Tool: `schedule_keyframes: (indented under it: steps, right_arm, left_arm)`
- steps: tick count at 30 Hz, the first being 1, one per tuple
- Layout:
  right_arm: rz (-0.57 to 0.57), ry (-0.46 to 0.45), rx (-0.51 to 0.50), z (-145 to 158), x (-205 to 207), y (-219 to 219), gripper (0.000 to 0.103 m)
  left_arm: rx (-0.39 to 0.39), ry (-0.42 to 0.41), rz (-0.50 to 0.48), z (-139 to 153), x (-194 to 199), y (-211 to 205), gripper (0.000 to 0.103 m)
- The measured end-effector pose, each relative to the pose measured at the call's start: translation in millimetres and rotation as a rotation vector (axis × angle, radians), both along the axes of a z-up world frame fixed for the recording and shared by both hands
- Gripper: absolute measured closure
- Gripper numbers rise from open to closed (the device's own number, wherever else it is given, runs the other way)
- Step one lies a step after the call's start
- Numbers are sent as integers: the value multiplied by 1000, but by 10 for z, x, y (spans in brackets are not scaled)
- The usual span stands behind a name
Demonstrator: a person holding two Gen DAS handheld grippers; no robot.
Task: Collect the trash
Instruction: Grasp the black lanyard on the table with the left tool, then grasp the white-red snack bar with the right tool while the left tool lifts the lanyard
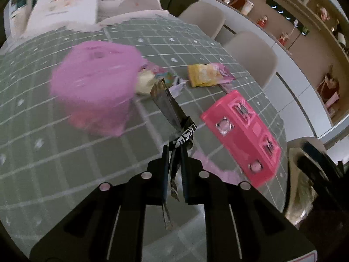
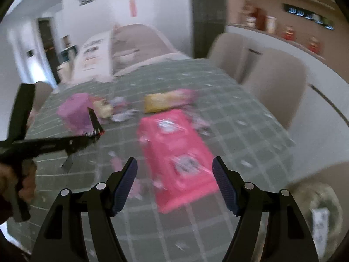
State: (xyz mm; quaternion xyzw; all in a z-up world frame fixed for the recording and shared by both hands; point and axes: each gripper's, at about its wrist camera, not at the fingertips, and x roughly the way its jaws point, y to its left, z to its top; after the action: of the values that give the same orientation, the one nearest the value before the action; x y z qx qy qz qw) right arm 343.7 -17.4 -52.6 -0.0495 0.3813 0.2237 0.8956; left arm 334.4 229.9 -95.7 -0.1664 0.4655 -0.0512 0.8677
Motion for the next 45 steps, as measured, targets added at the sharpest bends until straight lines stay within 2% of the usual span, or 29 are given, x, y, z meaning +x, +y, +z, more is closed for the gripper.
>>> schedule_keyframes:
  steps: [2, 3, 4, 8, 13, 17, 19, 21, 24, 27, 29, 34, 41, 45]
  right_arm:
    - [83, -9, 5, -1, 91, 241, 35]
    - [141, -18, 3, -7, 146, 413, 35]
    - [186, -22, 2, -12, 203, 571, 37]
    - [302, 23, 2, -58, 554, 1150, 63]
    - [354, 67, -28, -198, 1014, 1694, 65]
    - [365, 137, -13, -376, 1355, 2031, 66]
    - [354, 176, 13, -452, 1465, 2103, 66]
    - [342, 233, 61, -544, 1566, 2122, 69]
    - [330, 306, 117, -654, 1634, 2083, 71]
    - [357, 366, 171, -702, 1573, 2049, 78]
    - [369, 358, 166, -675, 1497, 2025, 88]
    - [310, 313, 147, -475, 1233, 1752, 96]
    - [218, 227, 88, -183, 726, 1238, 97]
    - [165, 209, 69, -136, 437, 965, 97]
  left_arm:
    - [-13, 6, 25, 45, -204, 158, 93]
    - [-18, 11, 36, 46, -264, 219, 97]
    - [-26, 21, 54, 39, -344, 308, 97]
    - [-36, 29, 112, -14, -540, 554, 97]
    - [-63, 33, 169, -106, -658, 839, 97]
    - [-111, 31, 160, -150, -723, 979, 96]
    - [-121, 24, 171, -158, -763, 1050, 87]
    - [-125, 14, 178, -148, -787, 1104, 80]
    - [-126, -1, 168, -123, -803, 1156, 77]
    - [-134, -19, 138, -84, -797, 1164, 76]
    - [-117, -28, 115, -64, -777, 1149, 74]
    - [-58, -22, 108, -86, -721, 1136, 73]
    - [-4, 9, 80, -178, -650, 1035, 70]
    - [45, 32, 62, -263, -553, 903, 70]
